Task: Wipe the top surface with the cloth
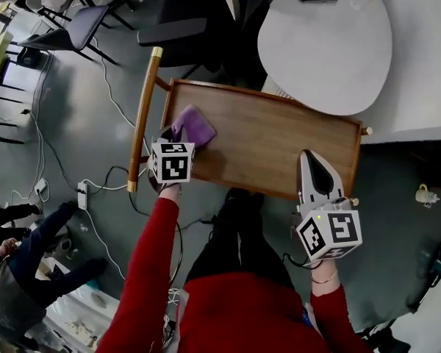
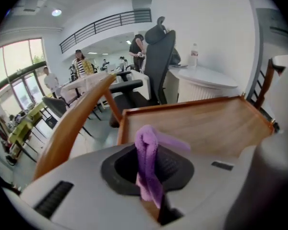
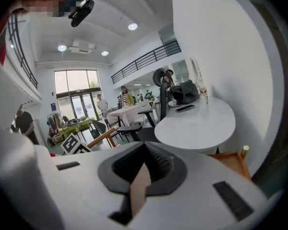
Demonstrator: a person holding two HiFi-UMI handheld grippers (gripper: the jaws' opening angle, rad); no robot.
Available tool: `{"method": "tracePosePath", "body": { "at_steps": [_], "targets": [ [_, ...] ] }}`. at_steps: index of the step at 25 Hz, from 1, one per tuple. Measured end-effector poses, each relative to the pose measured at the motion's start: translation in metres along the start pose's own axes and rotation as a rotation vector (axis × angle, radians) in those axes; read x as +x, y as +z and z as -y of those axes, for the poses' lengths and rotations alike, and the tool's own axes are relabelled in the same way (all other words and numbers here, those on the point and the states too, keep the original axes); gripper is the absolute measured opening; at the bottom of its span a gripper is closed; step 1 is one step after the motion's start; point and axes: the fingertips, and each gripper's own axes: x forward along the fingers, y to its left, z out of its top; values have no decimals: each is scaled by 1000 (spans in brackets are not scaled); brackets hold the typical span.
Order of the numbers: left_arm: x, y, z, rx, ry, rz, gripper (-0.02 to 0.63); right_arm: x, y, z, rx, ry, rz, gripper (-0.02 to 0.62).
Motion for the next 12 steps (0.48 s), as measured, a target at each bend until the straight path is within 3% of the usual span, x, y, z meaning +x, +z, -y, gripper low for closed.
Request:
{"method": "tracePosePath", "body": {
  "at_steps": [3,6,9,12],
  "targets": [
    [-5,-16,-28,-8,76,-12,54,0,-2,-4,-8,4,-3,11],
    [-17,-9,-20,16,82,52,54,-8,-8,8,8,-37,11,11],
    [-41,24,35,30,-62,174,54,-32,-15,32,48,-132,36,11],
    [-79,59,137,74,-327,254,54,-81,-14,50,88,-253,62,11]
  ]
}}
